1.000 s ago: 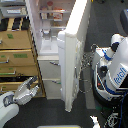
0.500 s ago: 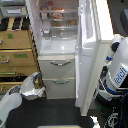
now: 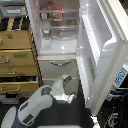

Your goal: Opening the fridge

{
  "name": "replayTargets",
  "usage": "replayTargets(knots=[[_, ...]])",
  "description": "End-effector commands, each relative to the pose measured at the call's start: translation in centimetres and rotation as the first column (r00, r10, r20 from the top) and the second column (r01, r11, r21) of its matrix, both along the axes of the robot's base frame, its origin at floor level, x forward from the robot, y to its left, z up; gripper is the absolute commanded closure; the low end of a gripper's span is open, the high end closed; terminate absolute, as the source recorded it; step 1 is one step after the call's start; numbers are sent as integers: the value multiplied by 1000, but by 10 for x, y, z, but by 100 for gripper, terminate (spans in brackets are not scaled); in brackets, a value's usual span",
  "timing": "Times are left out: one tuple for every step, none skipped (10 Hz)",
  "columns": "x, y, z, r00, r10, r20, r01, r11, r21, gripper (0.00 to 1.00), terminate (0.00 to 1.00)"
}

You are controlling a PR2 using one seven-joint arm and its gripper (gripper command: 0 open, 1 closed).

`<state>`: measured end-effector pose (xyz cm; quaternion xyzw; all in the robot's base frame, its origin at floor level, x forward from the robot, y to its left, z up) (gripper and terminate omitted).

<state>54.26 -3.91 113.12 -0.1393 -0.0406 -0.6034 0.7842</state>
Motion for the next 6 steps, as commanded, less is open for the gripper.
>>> replayTargets(knots=[[-187, -328, 146, 934, -343, 97, 355, 917, -181, 0, 0], [-185, -404, 142, 931, -358, 69, 365, 914, -177, 0, 0], [-140, -442, 111, 961, -274, 33, 276, 954, -116, 0, 0], [-80, -469, 65, 987, -159, 15, 159, 986, -44, 0, 0], [-7, -452, 14, 999, -9, -32, 8, 1000, -7, 0, 0], [0, -430, 9, 999, -20, -39, 19, 1000, -17, 0, 0]])
